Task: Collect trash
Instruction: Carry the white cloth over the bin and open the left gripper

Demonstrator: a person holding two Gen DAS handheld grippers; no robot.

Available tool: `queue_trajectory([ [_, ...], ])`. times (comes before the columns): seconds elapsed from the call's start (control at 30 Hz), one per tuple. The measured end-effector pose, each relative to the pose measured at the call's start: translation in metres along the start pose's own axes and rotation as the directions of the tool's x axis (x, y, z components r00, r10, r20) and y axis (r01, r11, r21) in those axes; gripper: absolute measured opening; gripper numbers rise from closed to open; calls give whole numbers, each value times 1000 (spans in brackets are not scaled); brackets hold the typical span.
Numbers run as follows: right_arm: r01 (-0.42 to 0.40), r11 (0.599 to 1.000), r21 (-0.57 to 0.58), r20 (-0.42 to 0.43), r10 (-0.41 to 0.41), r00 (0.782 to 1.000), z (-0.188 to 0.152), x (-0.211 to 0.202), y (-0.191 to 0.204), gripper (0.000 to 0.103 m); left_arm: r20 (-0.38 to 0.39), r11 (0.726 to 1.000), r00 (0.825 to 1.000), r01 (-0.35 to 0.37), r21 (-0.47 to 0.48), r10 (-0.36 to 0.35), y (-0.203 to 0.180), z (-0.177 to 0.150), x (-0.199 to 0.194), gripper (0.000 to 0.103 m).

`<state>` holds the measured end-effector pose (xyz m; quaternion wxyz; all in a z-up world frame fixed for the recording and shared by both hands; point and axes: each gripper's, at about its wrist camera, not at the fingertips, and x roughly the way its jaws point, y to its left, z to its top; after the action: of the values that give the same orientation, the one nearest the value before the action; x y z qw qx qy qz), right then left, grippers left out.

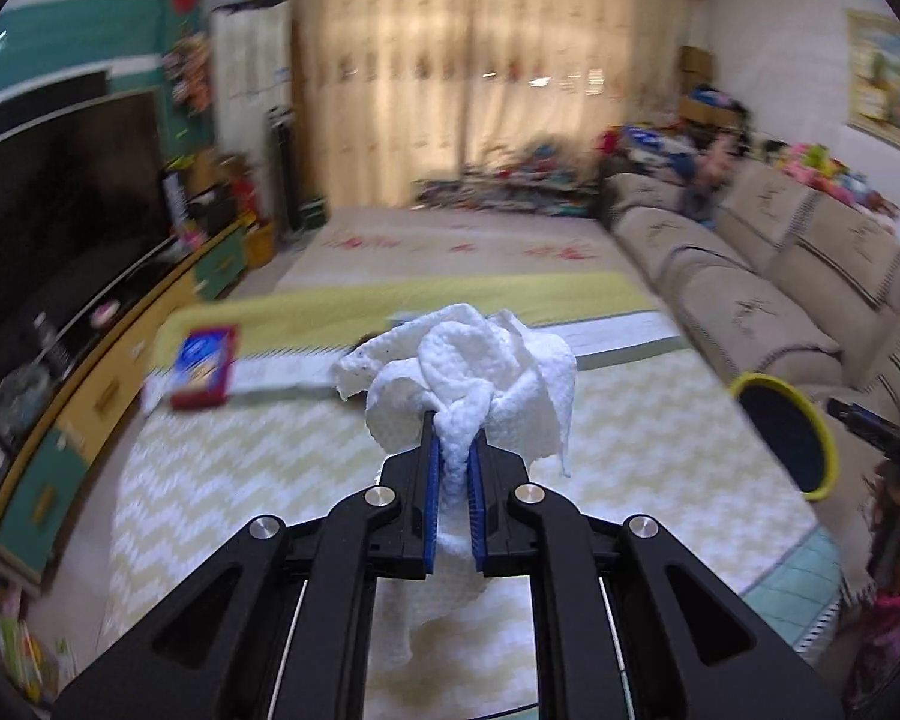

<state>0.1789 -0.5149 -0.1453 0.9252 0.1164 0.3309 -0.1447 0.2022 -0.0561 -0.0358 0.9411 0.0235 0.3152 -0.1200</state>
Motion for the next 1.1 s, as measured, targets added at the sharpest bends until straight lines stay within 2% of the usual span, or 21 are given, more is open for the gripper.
queue_trajectory([
  [0.1,19,1000,8,16,-19,1000,-3,-10,-11,68,1,994,996,89,68,-89,-43,14,4,9],
  [0.2,37,999,26,31,-38,999,-7,-21,-26,70,-21,976,985,175,130,-174,-90,25,18,9],
  [0.33,69,996,51,42,-71,997,-14,-32,-47,71,-75,936,957,288,200,-278,-159,33,42,9],
  [0.47,94,993,77,41,-97,994,-21,-40,-68,71,-148,887,919,391,244,-365,-229,36,69,9],
  [0.67,126,985,117,29,-130,991,-30,-45,-94,72,-250,825,877,474,309,-411,-328,39,120,9],
  [0.83,137,982,133,10,-140,990,-36,-43,-104,72,-330,809,859,492,322,-391,-386,32,169,12],
  [0.9,141,981,137,4,-143,990,-38,-42,-106,72,-364,809,847,502,307,-388,-400,30,187,22],
  [0.97,143,980,138,-1,-145,989,-38,-41,-107,72,-375,813,846,498,301,-380,-408,26,199,54],
  [1.03,142,980,139,-4,-143,990,-38,-41,-107,72,-362,817,856,485,311,-369,-412,25,206,66],
  [1.1,139,981,137,-5,-140,990,-38,-41,-104,72,-355,821,858,482,307,-371,-411,25,209,66],
])
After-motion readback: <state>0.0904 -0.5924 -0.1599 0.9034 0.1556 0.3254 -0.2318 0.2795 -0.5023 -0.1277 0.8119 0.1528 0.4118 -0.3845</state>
